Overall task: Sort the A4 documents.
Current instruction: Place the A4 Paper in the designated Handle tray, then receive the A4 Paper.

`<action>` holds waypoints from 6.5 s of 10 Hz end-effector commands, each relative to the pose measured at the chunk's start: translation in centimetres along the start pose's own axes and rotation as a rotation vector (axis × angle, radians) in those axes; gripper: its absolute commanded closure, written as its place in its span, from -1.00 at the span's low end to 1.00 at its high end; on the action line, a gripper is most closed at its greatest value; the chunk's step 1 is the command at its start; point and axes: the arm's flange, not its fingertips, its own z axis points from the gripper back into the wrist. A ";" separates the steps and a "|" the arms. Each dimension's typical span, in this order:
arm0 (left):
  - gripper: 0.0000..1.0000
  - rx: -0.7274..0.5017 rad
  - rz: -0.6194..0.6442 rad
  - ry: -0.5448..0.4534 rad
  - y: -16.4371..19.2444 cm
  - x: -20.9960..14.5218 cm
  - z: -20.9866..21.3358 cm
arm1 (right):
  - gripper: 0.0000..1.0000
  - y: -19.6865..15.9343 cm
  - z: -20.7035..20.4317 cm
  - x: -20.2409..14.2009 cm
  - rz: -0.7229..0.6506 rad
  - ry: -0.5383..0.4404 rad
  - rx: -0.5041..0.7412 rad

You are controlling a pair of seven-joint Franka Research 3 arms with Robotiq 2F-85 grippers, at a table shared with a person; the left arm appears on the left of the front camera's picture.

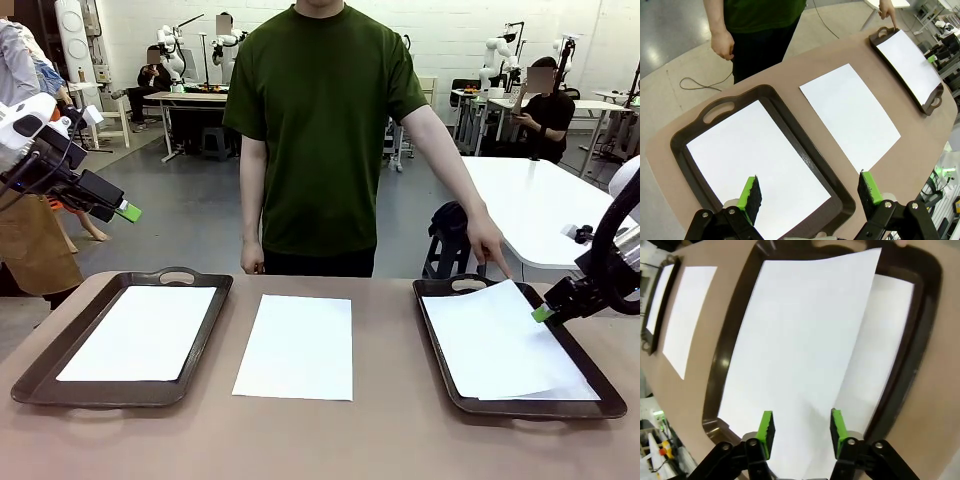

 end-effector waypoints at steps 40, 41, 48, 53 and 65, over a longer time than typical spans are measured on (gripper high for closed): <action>-1.00 0.012 -0.004 -0.003 0.0 0.0 0.0 | -1.00 12.3 12.5 1.4 0.780 -0.131 0.185; -1.00 0.012 -0.004 -0.003 0.0 0.0 0.0 | -1.00 12.3 12.5 1.4 0.780 -0.131 0.185; -1.00 0.012 -0.004 -0.003 0.0 0.0 0.0 | -1.00 12.3 12.5 1.4 0.780 -0.131 0.185; -1.00 0.012 -0.004 -0.003 0.0 0.0 0.0 | -1.00 12.3 12.5 1.4 0.780 -0.131 0.185; -1.00 0.012 -0.004 -0.003 0.0 0.0 0.0 | -1.00 12.3 12.5 1.4 0.780 -0.131 0.185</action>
